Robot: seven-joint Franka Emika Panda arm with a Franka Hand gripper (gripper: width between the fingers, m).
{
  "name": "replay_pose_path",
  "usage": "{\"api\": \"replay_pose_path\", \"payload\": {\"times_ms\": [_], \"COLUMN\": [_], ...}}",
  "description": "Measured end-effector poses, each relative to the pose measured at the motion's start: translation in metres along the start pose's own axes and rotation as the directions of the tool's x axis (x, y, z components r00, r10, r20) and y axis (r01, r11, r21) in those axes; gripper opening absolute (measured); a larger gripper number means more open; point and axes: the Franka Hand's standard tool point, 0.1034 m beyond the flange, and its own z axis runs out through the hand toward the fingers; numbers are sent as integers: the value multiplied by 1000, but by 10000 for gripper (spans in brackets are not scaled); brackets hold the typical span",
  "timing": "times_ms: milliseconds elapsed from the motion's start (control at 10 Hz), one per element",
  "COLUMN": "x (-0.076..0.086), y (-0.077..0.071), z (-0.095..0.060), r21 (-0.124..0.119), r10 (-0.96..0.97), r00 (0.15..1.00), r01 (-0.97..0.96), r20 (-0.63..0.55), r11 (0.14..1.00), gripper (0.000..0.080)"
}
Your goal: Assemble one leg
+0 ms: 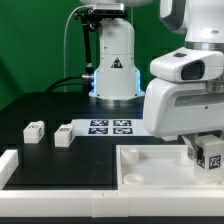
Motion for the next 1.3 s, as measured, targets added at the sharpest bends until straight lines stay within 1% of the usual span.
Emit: {"api": "replay_pose_path", "payload": {"times_ms": [100, 200, 300, 400, 600, 700, 900, 1000, 1100, 1200, 1300], "x": [0, 0, 0, -1, -2, -2, -2, -1, -1, 0, 0], "y": [0, 0, -1, -1, -1, -2, -6, -9, -10, -10, -10], "z": [0, 0, 0, 1, 2, 2, 2, 2, 2, 2, 2], "r21": [3, 5, 5, 5, 14, 13, 9, 7, 4, 5, 6], "r10": [138, 240, 364, 507, 721, 782, 925, 962, 992, 1000, 1000], "r00": [990, 971, 931, 862, 693, 623, 381, 271, 123, 26, -27], "r01": [-138, -240, -364, -507, -721, -782, -925, -962, -992, -1000, -1000], "r20": [0, 1, 1, -3, 4, 6, 9, 7, -1, -4, 3], "r11": [990, 971, 931, 862, 692, 623, 381, 271, 123, 26, -27], "gripper": [293, 293, 293, 293, 293, 293, 293, 293, 293, 293, 293]}}
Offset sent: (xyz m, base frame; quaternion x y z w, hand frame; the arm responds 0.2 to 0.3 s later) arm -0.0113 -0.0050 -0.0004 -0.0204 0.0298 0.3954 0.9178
